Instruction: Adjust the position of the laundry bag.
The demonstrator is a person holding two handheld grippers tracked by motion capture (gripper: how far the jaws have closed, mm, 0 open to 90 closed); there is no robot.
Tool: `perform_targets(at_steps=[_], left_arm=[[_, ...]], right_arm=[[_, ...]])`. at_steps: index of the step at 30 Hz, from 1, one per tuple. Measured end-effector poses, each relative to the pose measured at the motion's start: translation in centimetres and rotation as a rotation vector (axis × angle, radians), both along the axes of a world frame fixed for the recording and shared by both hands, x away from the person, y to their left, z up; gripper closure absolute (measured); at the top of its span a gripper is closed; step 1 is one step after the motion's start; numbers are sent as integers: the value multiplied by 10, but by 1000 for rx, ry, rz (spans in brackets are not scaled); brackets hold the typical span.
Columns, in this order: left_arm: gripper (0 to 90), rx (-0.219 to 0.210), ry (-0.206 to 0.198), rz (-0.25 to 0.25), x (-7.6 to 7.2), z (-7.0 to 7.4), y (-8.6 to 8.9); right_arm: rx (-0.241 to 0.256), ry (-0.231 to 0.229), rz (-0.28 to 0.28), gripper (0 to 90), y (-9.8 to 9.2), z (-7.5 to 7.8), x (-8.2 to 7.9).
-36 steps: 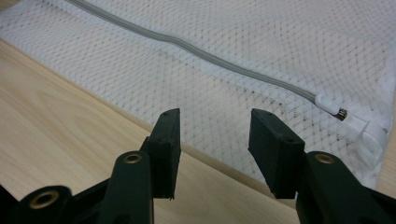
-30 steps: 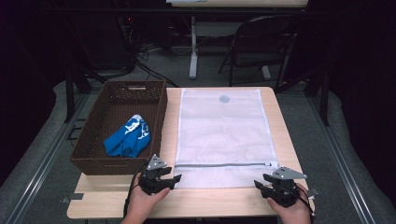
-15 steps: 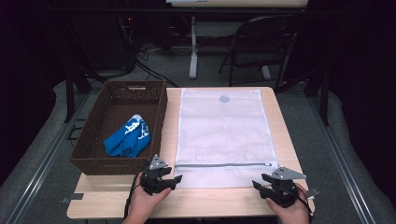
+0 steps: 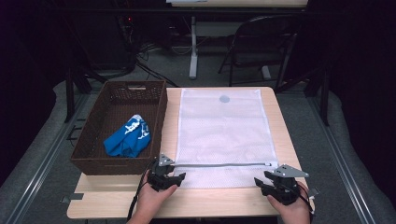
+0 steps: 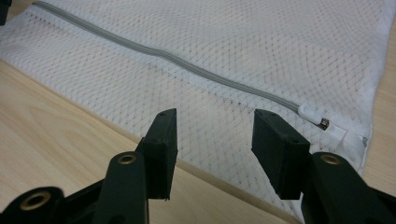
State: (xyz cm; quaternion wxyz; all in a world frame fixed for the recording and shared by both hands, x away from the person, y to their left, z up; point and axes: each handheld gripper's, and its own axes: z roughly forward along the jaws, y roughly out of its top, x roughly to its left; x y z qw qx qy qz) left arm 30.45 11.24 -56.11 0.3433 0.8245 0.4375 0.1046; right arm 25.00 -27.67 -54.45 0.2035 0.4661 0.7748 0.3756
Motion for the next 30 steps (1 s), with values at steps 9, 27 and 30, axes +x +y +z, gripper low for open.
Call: perform_targets(at_steps=[9, 27, 30], left_arm=[[446, 36, 7, 18, 5, -8, -2], [410, 57, -10, 66, 25, -12, -9], [403, 65, -19, 65, 27, -13, -10]], right_arm=[[3, -1, -10, 499, -3, -1, 2], [19, -11, -29, 494, -8, 0, 3], [19, -18, -35, 492, -11, 1, 4]])
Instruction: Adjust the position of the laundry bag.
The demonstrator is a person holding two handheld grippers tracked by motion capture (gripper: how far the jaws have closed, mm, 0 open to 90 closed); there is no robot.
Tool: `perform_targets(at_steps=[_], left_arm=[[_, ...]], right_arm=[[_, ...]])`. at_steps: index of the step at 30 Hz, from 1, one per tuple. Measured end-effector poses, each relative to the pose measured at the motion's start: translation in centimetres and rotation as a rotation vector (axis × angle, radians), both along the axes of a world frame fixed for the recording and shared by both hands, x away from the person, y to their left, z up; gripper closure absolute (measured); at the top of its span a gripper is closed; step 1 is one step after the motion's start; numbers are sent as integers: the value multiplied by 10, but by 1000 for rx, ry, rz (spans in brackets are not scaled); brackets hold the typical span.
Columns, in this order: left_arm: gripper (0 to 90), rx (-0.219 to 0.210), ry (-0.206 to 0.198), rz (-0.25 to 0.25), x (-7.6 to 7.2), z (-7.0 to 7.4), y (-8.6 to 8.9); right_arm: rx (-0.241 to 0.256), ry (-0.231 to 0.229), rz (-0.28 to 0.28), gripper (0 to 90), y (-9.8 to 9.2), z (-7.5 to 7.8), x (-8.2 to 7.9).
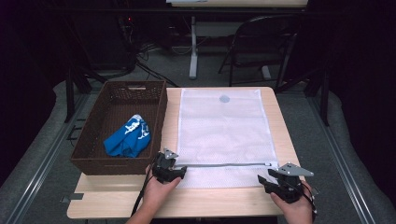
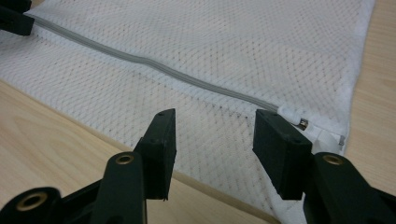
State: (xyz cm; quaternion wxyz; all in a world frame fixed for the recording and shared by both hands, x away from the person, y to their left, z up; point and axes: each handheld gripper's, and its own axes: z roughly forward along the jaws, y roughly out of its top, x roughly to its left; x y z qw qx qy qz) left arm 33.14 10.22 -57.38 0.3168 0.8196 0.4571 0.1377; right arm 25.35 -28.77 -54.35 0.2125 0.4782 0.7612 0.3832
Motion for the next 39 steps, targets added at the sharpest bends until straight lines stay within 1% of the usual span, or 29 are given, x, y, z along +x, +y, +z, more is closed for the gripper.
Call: perform_targets(at_steps=[4, 6, 7, 11, 12, 14, 15, 18, 20, 21, 23, 25, 27, 30, 32, 35, 39], left_arm=[[402, 19, 0, -16, 0, -2, 0], [402, 23, -12, -15, -1, -3, 0], [402, 33, -16, -25, -1, -3, 0], [417, 37, -17, -33, -2, -3, -1], [418, 37, -16, -33, -2, -3, -1], [418, 36, -18, -34, -2, -3, -1], [419, 36, -19, -36, -2, -3, -1], [419, 30, -22, -33, -2, -4, -1], [419, 31, -26, -35, -2, -4, -1], [420, 31, -28, -35, -2, -4, -1], [419, 30, -29, -34, -2, -4, -1], [418, 28, -31, -35, -2, -4, -1], [418, 29, -28, -36, -1, -4, -1], [418, 27, -25, -32, -1, -4, -1], [418, 28, -27, -34, -1, -4, -1], [418, 28, -28, -37, -2, -4, -1], [417, 27, -30, -37, -2, -4, -1]], right_arm=[[-3, -17, -21, 485, -7, 3, 1], [0, -21, -40, 483, -11, 6, 2], [-3, -29, -45, 482, -14, 7, 3], [0, -39, -78, 478, -22, 14, 6], [6, -34, -90, 478, -22, 17, 7], [2, -31, -99, 475, -24, 25, 13], [-6, -37, -102, 475, -25, 27, 15], [-26, -34, -114, 473, -25, 34, 24], [-25, -31, -128, 473, -26, 31, 29], [-24, -26, -135, 472, -27, 28, 30], [-36, -20, -148, 472, -31, 19, 33], [-43, 8, -163, 472, -35, 10, 35], [-41, 23, -171, 470, -39, 3, 38], [-33, 42, -181, 456, -43, -5, 42], [-33, 63, -188, 443, -44, -10, 44], [-25, 84, -178, 428, -45, -18, 49], [-35, 93, -172, 423, -45, -22, 53]])
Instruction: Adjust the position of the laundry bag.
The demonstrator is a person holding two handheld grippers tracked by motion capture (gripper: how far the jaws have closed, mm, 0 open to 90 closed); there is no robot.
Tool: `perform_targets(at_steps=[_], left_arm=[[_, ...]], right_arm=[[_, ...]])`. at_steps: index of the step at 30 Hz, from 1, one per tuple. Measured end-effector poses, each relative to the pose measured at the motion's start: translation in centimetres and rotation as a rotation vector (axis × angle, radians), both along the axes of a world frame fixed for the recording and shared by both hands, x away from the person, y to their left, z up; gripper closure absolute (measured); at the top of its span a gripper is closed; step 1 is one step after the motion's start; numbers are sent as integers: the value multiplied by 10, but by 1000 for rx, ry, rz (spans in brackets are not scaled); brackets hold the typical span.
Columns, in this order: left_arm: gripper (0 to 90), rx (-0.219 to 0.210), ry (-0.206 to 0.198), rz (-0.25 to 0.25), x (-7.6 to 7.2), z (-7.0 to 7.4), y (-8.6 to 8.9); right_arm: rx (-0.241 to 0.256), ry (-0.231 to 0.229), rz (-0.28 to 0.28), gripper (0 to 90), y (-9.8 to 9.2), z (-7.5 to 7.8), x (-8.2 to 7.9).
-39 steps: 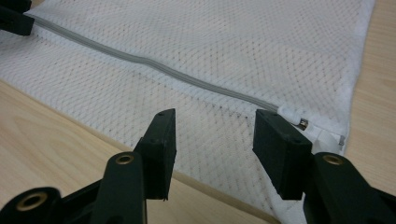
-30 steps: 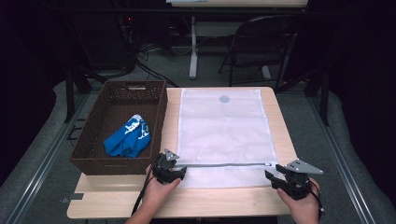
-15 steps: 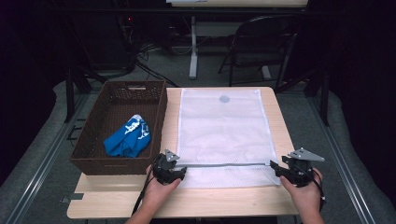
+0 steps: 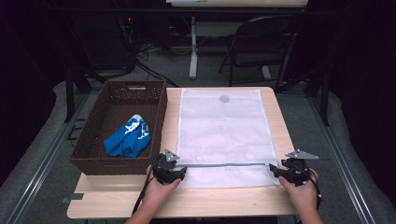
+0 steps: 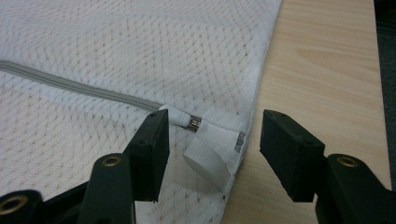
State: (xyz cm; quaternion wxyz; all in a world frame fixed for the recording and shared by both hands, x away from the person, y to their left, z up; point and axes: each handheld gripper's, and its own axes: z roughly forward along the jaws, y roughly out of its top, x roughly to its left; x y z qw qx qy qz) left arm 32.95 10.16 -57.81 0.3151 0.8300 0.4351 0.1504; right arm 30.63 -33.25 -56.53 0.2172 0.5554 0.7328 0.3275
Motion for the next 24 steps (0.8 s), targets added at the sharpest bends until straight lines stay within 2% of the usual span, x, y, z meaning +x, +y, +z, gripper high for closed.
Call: perform_targets(at_steps=[11, 15, 17, 24], left_arm=[[416, -3, -1, 5, -1, 0, -1], [416, -4, -2, 7, -1, 0, -1], [416, -4, -3, 7, -1, 0, -1], [417, -5, -3, 9, -1, 0, -1]], right_arm=[[0, 32, -18, 422, -7, -11, 5], [-24, 30, -6, 432, -4, -13, 5], [-38, 25, 3, 447, -3, -13, 4], [-33, 18, 22, 521, -2, -13, 3]])
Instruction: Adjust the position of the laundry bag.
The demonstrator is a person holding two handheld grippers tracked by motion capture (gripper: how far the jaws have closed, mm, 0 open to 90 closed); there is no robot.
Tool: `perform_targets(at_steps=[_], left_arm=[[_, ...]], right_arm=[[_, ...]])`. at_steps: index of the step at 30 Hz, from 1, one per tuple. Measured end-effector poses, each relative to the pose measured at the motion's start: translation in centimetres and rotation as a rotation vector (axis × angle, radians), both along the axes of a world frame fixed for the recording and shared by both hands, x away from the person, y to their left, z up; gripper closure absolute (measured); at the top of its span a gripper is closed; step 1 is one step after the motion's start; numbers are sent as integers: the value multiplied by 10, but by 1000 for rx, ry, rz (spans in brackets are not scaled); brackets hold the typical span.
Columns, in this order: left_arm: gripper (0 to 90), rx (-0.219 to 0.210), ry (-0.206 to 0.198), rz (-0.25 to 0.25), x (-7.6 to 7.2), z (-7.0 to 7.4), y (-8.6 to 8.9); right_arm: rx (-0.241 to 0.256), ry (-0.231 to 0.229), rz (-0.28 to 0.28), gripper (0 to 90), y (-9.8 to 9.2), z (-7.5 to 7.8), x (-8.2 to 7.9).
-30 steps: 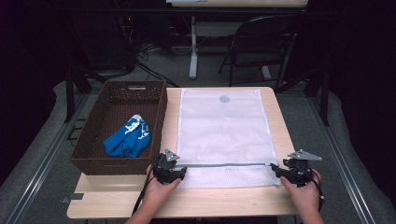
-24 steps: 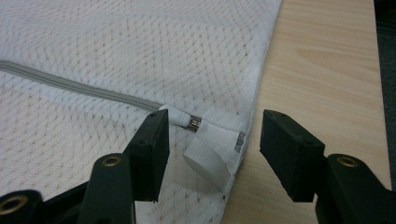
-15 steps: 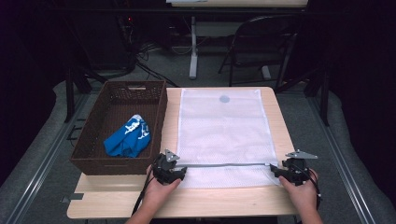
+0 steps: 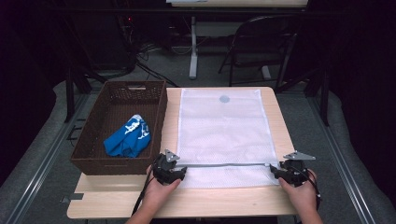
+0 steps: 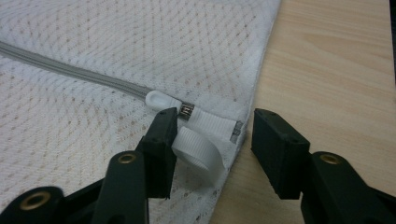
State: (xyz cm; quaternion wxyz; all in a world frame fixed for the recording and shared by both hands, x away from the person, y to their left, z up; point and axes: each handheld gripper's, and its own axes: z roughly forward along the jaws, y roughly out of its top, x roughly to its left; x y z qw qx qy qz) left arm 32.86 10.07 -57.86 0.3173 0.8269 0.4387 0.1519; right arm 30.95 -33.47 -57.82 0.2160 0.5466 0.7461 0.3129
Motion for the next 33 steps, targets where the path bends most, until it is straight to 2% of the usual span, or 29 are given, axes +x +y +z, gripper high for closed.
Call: perform_targets(at_steps=[8, 15, 22, 24, 26, 33], left_arm=[[505, -1, -10, -20, -1, 0, -1], [642, -4, -27, -34, -1, 0, -3], [773, -14, -28, -57, 0, 0, -5], [793, -18, -19, -62, 1, 0, -5], [804, -16, -27, -63, 0, 0, -5], [815, -21, -34, -60, 1, 5, -4]], right_arm=[[0, 7, 0, 597, 1, 1, -1], [0, 5, -4, 681, 2, 1, -2], [-15, 8, -13, 784, 5, 3, -2], [-22, 3, -15, 817, 6, 3, -2], [-27, 5, -23, 825, 6, 3, -2], [8, -31, -24, 835, 6, 10, -4]])
